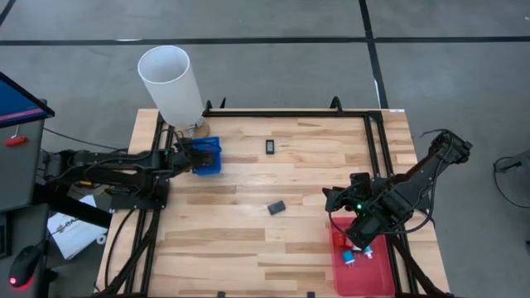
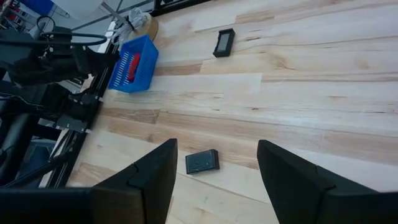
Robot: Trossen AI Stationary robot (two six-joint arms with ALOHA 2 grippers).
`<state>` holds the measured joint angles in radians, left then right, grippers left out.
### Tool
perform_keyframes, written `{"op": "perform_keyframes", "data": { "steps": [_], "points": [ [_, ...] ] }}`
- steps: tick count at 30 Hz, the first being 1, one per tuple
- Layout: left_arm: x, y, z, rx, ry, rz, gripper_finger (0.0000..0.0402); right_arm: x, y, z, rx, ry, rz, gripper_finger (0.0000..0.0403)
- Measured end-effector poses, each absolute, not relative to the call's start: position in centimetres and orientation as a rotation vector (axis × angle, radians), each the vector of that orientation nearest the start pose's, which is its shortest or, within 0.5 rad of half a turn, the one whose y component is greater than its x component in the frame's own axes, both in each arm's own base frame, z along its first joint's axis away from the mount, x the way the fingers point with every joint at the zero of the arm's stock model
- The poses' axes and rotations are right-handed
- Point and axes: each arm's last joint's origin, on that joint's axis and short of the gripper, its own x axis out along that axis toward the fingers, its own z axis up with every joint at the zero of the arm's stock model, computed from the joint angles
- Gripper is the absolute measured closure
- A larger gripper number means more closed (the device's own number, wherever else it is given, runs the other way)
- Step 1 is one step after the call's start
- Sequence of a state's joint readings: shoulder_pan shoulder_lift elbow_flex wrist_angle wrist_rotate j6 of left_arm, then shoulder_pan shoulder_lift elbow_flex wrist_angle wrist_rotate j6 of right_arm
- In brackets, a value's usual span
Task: Pick & Place Office items
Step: Put the red digital timer into the blue bin, then put the bottom black digital timer into the blue bin
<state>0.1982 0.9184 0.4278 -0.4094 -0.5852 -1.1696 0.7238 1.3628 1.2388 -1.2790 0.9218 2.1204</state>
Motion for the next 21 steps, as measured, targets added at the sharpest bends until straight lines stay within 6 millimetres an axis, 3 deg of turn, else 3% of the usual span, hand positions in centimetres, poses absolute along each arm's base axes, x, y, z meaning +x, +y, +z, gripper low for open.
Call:
{"op": "perform_keyframes", "data": {
  "steps": [9,15,21],
  "points": [
    [16.6,4.1,18.6,-0.760,0.352,0.998,0.0170,18.8,13.5,30.7,0.933,0.321,-0.906,0.0188],
    [18.9,2.0,20.8,-0.603,0.315,0.512,0.0172,18.7,13.5,30.7,0.928,0.323,-0.908,0.0188],
    [20.6,-1.1,20.7,-0.349,0.351,0.180,0.0186,18.7,13.4,30.7,0.915,0.329,-0.915,0.0188]
  ]
}}
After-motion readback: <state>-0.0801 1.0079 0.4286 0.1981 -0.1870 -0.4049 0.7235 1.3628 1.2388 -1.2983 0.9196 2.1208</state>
